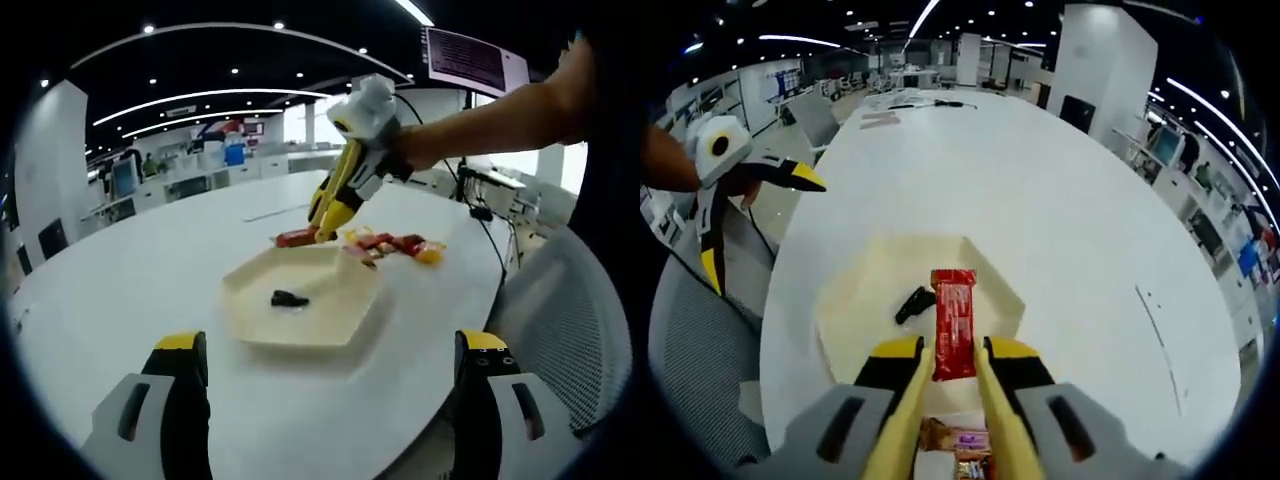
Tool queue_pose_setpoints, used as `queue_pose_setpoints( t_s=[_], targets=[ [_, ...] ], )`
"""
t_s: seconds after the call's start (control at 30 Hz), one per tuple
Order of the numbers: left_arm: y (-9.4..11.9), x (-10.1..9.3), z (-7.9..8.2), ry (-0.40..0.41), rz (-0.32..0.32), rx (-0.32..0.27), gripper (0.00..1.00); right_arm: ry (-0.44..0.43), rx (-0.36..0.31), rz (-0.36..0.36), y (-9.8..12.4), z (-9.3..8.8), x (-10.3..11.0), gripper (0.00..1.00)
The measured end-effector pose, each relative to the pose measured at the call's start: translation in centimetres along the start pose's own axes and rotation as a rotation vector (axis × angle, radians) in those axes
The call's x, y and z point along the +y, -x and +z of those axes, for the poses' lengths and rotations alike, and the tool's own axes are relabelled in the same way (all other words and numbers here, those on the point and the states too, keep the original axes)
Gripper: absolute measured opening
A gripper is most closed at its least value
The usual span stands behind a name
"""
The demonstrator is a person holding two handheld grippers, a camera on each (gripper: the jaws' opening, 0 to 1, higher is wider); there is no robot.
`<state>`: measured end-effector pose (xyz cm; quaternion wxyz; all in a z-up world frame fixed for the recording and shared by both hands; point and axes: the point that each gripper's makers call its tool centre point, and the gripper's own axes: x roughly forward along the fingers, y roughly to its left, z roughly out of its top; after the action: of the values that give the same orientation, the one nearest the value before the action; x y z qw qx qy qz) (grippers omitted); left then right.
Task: Place the target food into the container with the food tongs after gripping and lifting it, then release it inside without dropping or visibly crushing the food.
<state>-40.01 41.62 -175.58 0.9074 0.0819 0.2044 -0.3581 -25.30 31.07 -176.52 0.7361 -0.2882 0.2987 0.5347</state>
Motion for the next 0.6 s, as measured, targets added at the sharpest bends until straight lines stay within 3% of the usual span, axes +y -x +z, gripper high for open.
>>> queue_pose_setpoints(
  t_s=[0.37, 0.6],
  targets=[
    [0.1, 0.2, 0.0, 0.009, 0.011, -0.001, 0.99, 0.004, 0.032, 0.025, -1.7, -1.4, 0.1, 0.23],
    [0.1, 0.3, 0.0, 0.017, 0.013, -0.001, 0.99, 0.0, 0.034, 0.03, -2.5, -1.2, 0.4, 0.23]
  ],
)
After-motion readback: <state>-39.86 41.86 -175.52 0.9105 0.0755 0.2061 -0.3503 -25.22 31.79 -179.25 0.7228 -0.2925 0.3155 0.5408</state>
